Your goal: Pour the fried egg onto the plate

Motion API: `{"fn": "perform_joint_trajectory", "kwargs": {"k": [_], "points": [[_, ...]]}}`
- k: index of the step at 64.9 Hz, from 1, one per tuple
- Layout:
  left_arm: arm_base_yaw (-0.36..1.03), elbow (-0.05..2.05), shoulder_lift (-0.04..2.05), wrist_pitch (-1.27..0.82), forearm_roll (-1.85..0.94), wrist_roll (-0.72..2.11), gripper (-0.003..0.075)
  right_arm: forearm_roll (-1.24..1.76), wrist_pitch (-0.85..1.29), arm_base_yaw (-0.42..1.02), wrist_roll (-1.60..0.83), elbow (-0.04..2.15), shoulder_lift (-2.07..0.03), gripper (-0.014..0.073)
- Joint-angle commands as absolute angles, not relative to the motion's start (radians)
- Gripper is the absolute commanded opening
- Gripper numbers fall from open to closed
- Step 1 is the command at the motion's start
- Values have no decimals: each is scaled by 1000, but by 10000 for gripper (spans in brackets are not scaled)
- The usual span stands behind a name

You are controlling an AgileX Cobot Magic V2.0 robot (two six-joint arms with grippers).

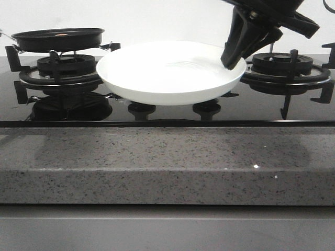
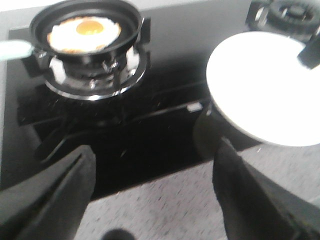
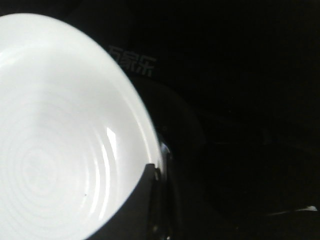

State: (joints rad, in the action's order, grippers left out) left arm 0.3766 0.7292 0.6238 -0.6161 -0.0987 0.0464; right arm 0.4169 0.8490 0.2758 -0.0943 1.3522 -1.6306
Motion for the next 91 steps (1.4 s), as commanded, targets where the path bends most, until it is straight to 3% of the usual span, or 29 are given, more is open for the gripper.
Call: {"fn": "perform_joint_trajectory", "kwargs": {"k": [1,14,19,32,48,57,71,91], "points": [[384,766,631,-499,-157,49,494,449,810,277,-105,1377,-1587,-68],[382,766,658,-459,-135,49,501,449,810,277,-105,1377,-1587,-68],[382,771,693,-464,-111,49,538,449,810,277,-105,1377,-1587,-68],[368,895,826,-577,-9,40,582,449,810,277,-105,1377,-1587,-68],[103,1102,1047,-814,-7,49,576,449,810,277,-105,1377,-1587,-68],[-85,1168,1136,-846,-192,159,576,449,810,277,-105,1377,-1587,-68],[-345,1216,1272,-877,-719,385,576,449,810,277,-105,1377,-1587,-68],[-455,1219,1498,-976,-1230,495,576,449,810,277,-105,1377,-1587,-68]]}}
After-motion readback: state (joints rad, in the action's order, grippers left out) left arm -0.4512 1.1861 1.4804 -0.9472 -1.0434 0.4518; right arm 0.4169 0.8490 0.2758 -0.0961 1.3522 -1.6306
